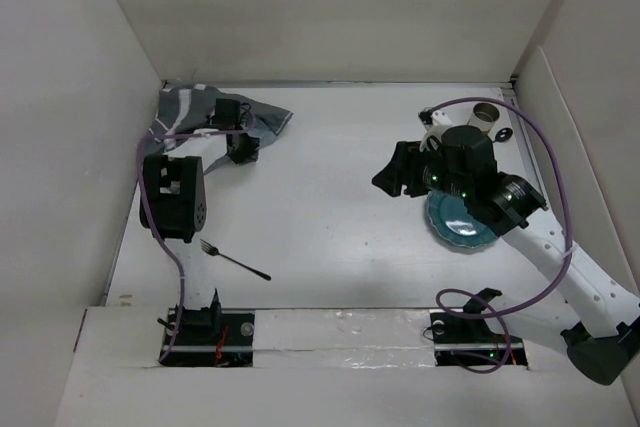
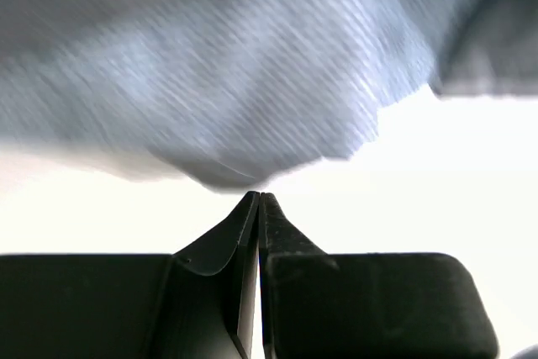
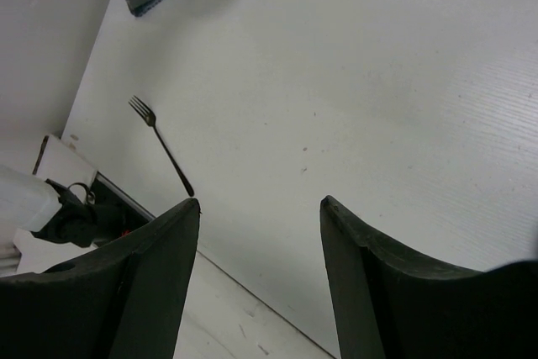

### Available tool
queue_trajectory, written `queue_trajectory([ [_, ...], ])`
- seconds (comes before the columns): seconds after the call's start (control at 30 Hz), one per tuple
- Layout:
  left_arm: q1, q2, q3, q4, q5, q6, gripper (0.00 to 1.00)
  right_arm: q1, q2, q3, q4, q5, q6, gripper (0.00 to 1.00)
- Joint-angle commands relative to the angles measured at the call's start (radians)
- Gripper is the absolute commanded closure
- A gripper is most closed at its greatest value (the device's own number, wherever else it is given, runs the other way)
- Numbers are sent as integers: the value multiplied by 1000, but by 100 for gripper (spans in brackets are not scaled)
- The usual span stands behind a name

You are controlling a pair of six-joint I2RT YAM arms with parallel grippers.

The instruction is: Set the dinner table for one person

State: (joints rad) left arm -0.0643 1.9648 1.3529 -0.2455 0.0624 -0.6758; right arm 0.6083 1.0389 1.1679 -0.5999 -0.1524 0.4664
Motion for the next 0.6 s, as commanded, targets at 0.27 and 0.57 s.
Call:
queue_trajectory([
  [0.27,291,-291,-118,-35,-131,36,59,15,-63,-4,-8,-4,-2,36],
  [0.57,462,-274,-218,-32,-133,113,46,24,-91,-16,-21,-1,-14,35],
])
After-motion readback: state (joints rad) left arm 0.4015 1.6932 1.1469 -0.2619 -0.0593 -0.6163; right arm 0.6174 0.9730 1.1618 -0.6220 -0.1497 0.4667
